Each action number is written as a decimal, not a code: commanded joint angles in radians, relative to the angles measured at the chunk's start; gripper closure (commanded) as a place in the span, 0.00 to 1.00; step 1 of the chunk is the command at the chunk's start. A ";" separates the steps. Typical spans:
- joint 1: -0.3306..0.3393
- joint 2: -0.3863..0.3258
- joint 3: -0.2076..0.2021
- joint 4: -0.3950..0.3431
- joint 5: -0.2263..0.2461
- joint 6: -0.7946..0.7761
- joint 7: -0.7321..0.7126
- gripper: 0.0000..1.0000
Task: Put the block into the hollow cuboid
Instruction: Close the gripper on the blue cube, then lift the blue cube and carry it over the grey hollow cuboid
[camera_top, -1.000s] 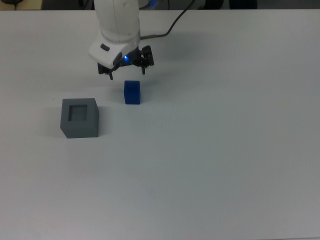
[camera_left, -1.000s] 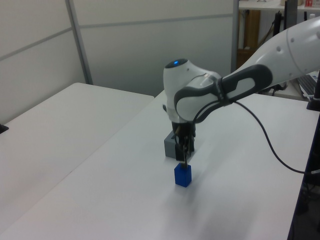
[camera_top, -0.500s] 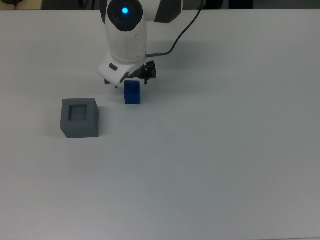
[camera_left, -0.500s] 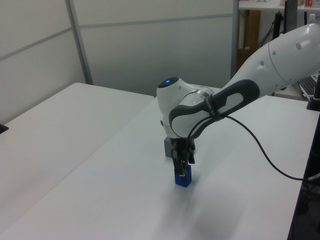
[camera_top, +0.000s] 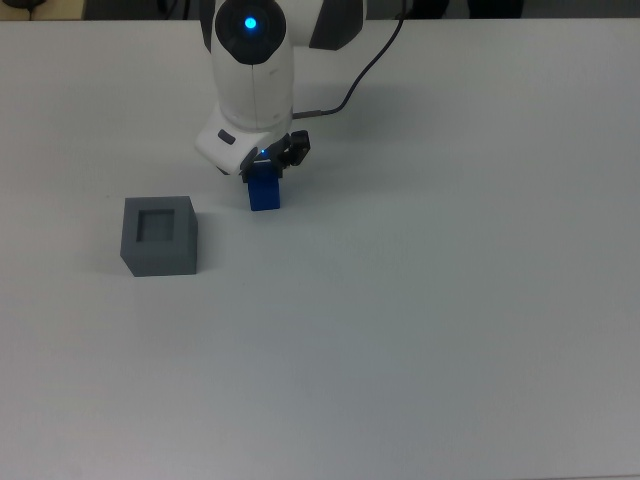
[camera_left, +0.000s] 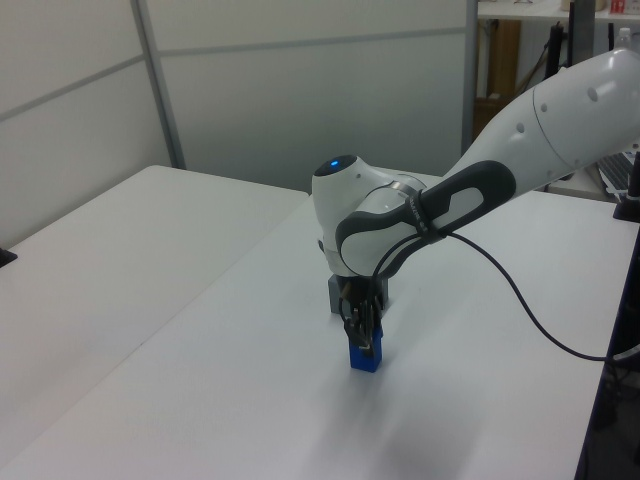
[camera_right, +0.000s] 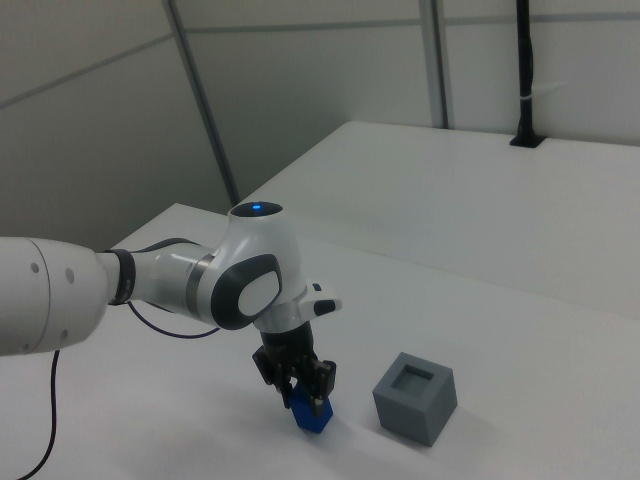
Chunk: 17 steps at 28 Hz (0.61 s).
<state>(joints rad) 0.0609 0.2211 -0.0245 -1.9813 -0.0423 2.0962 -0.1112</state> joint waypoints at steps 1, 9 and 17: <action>0.007 0.003 -0.003 0.027 -0.016 0.007 0.021 1.00; -0.006 -0.002 -0.011 0.097 -0.004 -0.005 0.025 1.00; -0.075 -0.002 -0.015 0.216 0.018 -0.031 0.022 1.00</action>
<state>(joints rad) 0.0202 0.2205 -0.0349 -1.8297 -0.0412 2.0948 -0.0995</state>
